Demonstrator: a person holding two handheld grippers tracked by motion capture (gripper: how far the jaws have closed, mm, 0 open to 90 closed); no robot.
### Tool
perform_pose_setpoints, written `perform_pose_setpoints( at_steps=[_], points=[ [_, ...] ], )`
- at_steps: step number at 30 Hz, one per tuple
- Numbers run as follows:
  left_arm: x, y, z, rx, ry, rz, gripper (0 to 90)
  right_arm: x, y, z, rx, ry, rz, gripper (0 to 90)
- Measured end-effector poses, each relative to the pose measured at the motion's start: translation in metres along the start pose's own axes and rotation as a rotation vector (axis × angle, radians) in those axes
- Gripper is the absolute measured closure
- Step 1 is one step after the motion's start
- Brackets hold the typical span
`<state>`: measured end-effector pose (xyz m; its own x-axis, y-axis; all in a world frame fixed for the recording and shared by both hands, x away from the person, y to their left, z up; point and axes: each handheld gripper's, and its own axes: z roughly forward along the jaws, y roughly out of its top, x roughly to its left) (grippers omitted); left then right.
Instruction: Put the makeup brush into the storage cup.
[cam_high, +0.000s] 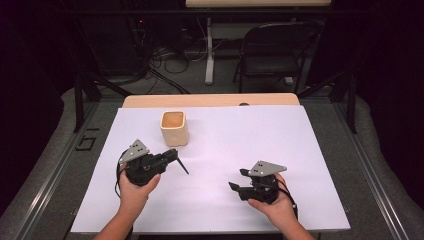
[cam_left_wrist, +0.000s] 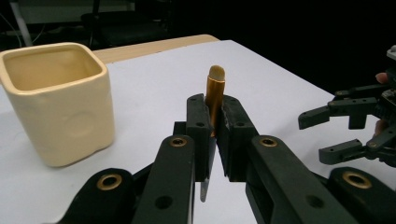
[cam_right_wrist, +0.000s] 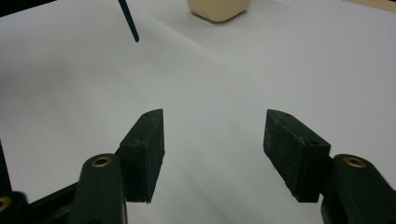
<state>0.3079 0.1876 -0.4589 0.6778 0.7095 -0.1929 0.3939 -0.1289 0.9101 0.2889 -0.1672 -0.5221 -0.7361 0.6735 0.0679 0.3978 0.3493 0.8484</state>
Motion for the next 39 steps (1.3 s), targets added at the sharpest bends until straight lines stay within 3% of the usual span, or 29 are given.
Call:
perform_pose_setpoints(
  at_steps=[20,39],
  points=[
    [0.017,0.024,-0.001,0.018,0.067,0.023,83.7,-0.016,-0.025,-0.029,0.0,-0.067,0.034,38.2],
    [0.033,0.059,0.0,0.023,0.141,0.035,83.7,-0.016,-0.032,-0.029,0.003,-0.089,0.027,38.1]
  ],
)
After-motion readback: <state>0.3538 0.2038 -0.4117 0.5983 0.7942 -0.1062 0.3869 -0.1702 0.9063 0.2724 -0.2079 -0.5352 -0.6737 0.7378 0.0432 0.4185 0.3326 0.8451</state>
